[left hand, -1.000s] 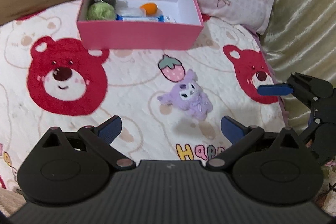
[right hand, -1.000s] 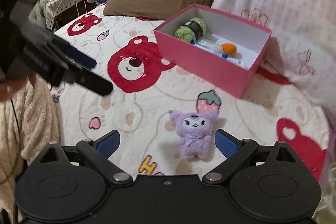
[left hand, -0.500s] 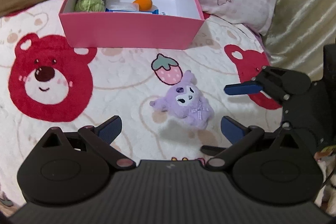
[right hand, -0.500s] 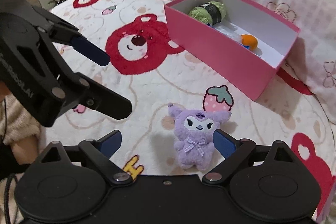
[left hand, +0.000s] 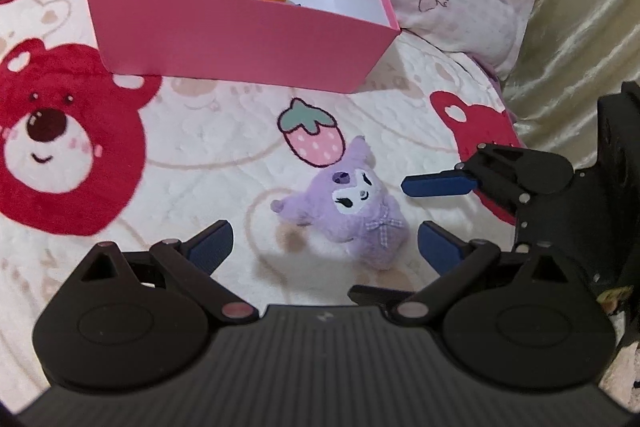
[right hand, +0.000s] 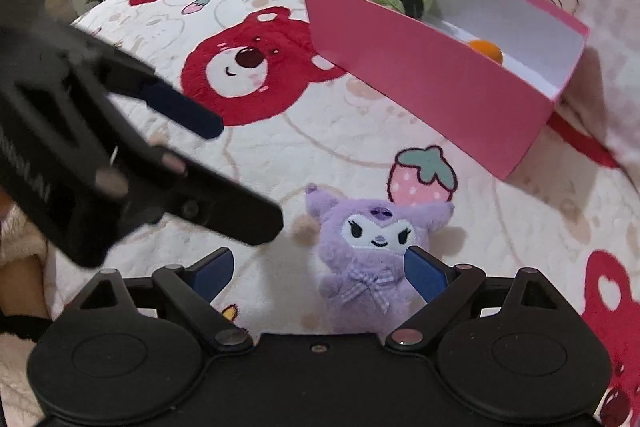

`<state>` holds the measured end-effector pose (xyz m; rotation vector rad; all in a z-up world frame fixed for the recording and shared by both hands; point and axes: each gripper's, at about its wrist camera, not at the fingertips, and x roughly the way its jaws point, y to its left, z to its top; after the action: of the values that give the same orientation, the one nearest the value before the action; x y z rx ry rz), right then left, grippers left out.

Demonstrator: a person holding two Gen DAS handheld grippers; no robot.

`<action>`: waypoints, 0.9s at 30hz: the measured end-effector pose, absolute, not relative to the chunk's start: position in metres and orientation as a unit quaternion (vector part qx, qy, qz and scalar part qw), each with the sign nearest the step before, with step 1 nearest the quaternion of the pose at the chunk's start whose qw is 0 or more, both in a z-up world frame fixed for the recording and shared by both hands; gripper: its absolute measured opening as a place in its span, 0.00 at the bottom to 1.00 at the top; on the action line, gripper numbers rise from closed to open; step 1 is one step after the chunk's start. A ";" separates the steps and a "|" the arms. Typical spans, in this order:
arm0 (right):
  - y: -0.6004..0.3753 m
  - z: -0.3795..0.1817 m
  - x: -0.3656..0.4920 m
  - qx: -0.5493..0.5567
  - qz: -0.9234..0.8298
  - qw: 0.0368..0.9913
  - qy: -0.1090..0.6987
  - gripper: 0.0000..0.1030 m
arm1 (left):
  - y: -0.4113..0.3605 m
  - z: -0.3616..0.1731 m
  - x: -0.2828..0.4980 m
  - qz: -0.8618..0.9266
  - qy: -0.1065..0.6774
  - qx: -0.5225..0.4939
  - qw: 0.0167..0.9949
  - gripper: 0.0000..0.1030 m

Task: Organize objects
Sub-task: 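Withdraw the left gripper from the box toward the purple plush doll, then lower the open left gripper onto the purple plush doll and close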

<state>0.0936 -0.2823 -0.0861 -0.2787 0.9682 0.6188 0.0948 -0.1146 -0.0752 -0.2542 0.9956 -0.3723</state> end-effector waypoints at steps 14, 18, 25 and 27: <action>-0.292 -0.105 0.116 -0.079 0.261 0.819 0.505 0.91 | -0.115 -0.110 0.100 -0.178 0.454 -0.183 0.854 0.80; -0.297 -0.107 0.119 -0.065 0.250 0.818 0.514 0.91 | -0.122 -0.118 0.105 -0.178 0.457 -0.191 0.850 0.68; -0.303 -0.122 0.131 -0.044 0.227 0.803 0.549 0.88 | -0.125 -0.138 0.114 -0.168 0.472 -0.235 0.833 0.56; -0.303 -0.126 0.133 -0.042 0.225 0.800 0.555 0.84 | -0.126 -0.143 0.115 -0.161 0.475 -0.235 0.832 0.47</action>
<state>0.1330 -0.3030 -0.1257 -0.0899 1.1905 0.4828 0.1153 -0.1263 -0.1430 -0.4987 1.0071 -0.3419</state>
